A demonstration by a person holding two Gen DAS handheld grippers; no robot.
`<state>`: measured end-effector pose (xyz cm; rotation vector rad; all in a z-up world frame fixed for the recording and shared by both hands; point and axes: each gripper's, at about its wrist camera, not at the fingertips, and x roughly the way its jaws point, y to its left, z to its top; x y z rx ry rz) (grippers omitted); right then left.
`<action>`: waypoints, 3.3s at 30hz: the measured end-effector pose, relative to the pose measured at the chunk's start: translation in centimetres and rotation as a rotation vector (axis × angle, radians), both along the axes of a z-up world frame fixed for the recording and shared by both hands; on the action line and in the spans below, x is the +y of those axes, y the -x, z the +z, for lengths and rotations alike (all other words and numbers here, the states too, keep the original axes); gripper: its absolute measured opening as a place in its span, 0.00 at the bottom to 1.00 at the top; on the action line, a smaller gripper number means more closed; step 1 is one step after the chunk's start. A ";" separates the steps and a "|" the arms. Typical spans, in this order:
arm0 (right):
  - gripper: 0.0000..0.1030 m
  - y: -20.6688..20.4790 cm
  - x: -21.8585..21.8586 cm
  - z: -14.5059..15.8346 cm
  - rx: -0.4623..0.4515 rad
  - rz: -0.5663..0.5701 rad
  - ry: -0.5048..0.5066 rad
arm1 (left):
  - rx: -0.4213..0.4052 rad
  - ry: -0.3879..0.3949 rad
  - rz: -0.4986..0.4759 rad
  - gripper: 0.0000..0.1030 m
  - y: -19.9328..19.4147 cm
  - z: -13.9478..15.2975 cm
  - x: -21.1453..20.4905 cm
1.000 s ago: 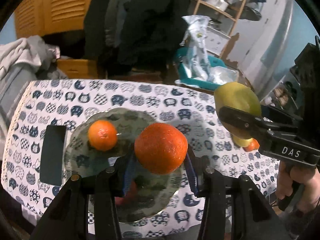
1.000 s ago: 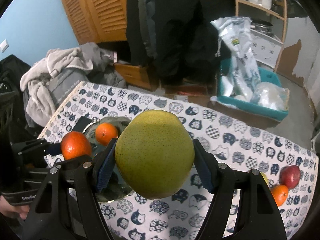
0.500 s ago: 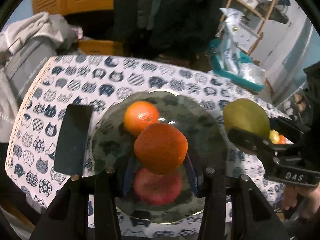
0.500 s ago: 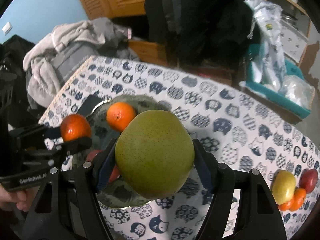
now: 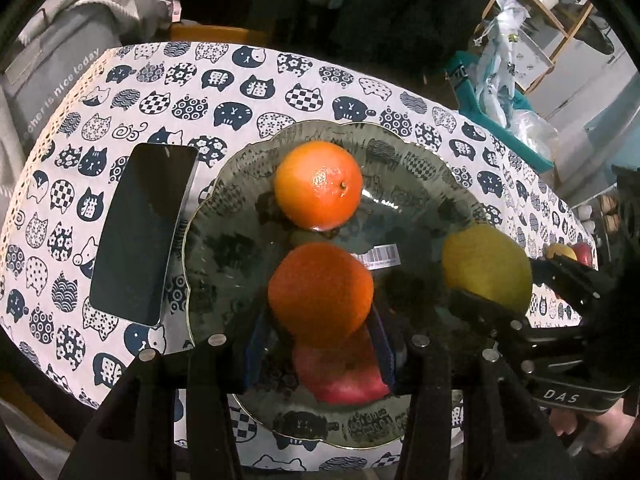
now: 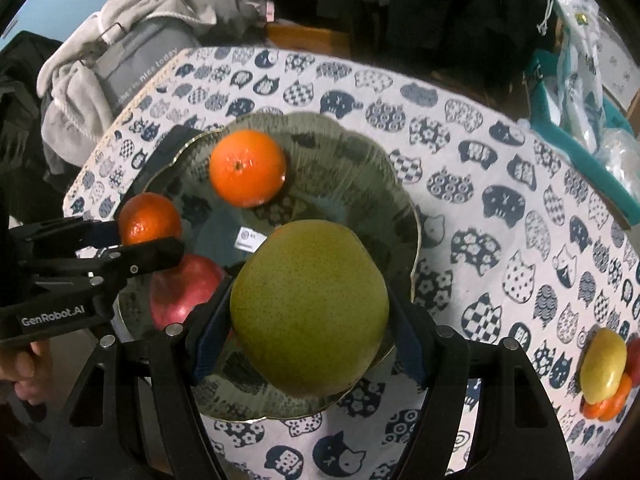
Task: Organize fruits
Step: 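Lower the orange and green pomelo into the glass bowl and open both tools, then withdraw both tools from the bowl toward the remaining fruit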
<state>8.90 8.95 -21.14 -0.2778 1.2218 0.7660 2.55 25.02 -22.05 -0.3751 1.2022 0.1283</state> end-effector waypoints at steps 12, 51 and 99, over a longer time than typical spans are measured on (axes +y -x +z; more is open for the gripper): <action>0.70 0.2 -0.3 1.4 -0.035 0.003 -0.052 | 0.007 -0.042 -0.034 0.54 0.3 0.6 -0.9; 0.73 2.5 -15.9 17.3 -0.395 -0.251 -0.203 | -0.308 -0.064 -0.236 0.74 1.1 13.4 -13.2; 0.82 0.2 -34.1 16.7 -0.366 -0.538 -0.109 | -0.216 -0.025 -0.429 0.81 -4.4 13.0 -28.5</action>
